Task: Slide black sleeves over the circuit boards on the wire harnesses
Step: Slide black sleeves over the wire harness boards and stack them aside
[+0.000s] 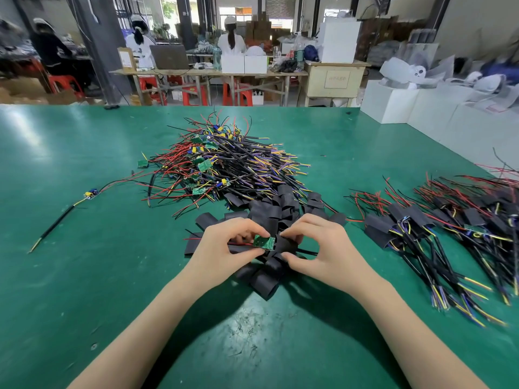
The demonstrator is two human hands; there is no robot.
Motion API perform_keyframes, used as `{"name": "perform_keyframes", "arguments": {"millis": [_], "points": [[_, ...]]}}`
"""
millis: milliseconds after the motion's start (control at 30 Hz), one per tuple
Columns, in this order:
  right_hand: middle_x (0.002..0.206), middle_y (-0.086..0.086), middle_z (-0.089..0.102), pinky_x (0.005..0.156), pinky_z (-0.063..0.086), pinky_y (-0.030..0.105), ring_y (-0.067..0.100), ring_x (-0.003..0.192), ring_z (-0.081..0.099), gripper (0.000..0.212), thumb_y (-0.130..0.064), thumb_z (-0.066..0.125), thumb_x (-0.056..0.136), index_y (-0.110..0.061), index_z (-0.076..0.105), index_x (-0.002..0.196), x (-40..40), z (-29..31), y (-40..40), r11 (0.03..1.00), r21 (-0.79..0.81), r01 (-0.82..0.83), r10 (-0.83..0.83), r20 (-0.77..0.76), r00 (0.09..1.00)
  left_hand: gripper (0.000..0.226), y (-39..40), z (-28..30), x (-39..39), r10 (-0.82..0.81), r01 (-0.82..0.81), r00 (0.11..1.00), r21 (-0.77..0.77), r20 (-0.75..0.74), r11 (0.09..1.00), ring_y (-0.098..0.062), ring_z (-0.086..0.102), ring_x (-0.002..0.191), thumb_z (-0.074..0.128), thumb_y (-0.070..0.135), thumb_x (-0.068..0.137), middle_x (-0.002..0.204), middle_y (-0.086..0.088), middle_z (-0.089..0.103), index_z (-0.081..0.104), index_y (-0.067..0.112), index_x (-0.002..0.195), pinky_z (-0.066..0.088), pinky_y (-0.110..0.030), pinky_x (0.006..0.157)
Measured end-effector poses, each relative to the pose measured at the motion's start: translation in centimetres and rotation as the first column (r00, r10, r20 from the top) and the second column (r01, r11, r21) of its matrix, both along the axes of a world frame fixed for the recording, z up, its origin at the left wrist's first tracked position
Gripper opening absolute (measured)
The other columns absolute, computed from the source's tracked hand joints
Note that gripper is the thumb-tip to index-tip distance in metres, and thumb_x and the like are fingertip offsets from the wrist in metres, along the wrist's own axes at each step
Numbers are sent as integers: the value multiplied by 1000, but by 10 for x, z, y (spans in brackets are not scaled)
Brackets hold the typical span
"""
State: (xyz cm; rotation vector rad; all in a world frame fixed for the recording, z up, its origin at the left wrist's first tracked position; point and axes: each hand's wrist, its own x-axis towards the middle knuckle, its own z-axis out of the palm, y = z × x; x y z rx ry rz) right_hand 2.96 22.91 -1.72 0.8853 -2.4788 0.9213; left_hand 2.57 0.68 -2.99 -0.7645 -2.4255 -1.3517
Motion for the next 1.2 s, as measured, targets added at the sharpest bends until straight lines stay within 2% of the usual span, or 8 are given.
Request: {"name": "perform_keyframes", "arguments": {"millis": [133, 267, 567, 700, 800, 1000, 1133, 1200], "points": [[84, -6, 58, 74, 50, 33, 7, 75, 56, 25, -18, 80, 71, -15, 70, 94, 1, 0, -1, 1000, -13, 4, -4, -2, 1000, 27, 2, 4, 2, 4, -3, 999, 13, -48, 1000, -20, 61, 75, 81, 2, 74, 86, -5, 68, 75, 19, 94, 51, -38, 72], [86, -8, 57, 76, 49, 37, 8, 77, 55, 24, -23, 79, 73, -17, 69, 95, 1, -1, -1, 999, 29, 25, -24, -11, 1000, 24, 1, 4, 3, -14, 12, 997, -18, -77, 1000, -11, 61, 75, 82, 3, 74, 85, -1, 69, 76, 15, 94, 51, -28, 70], [90, -8, 58, 78, 47, 29, 9, 79, 55, 25, -24, 77, 72, -18, 69, 96, 2, 0, -2, 998, 55, 21, -20, -9, 1000, 23, 3, 4, 5, -14, 13, 998, -6, -54, 1000, -11, 62, 76, 82, 6, 75, 85, 1, 69, 75, 15, 94, 51, -31, 72], [83, -5, 60, 72, 44, 15, 2, 72, 55, 24, -16, 80, 68, -15, 72, 91, 2, 1, -3, 1000, -5, 5, -5, 39, 999, 25, 4, 7, 6, -12, 10, 995, -20, -101, 1000, -10, 57, 75, 80, 1, 74, 84, -5, 67, 75, 14, 95, 49, -29, 70], [81, -4, 62, 70, 39, 9, 2, 70, 55, 23, -14, 81, 67, -14, 73, 89, 1, 2, -4, 1000, -24, 1, 0, 64, 998, 25, 6, 7, 6, -17, 14, 991, -27, -135, 1000, -9, 59, 77, 77, -5, 75, 88, 1, 68, 75, 12, 93, 48, -22, 72], [82, -5, 59, 70, 45, 18, 5, 72, 56, 23, -15, 80, 69, -13, 72, 91, 3, 0, -6, 1000, -24, -7, 8, 62, 998, 24, 4, 5, 6, 22, -23, 995, -15, -101, 1000, -9, 62, 74, 82, 1, 72, 84, 3, 71, 76, 15, 91, 51, -26, 68], [83, -3, 60, 71, 49, 25, 8, 73, 56, 23, -15, 79, 69, -13, 71, 91, 3, 1, -6, 1000, -25, -8, 9, 44, 999, 22, 2, 4, 5, 19, -19, 998, -7, -63, 1000, -4, 65, 73, 84, 11, 73, 86, 13, 73, 77, 16, 93, 50, -16, 71], [82, -3, 59, 71, 49, 27, 8, 73, 56, 23, -15, 79, 69, -13, 71, 91, 3, 0, -6, 1000, -21, -7, 8, 40, 999, 23, 3, 3, 5, 16, -17, 998, -19, -67, 1000, -5, 65, 74, 83, 9, 73, 86, 11, 72, 77, 16, 93, 51, -18, 71]]}}
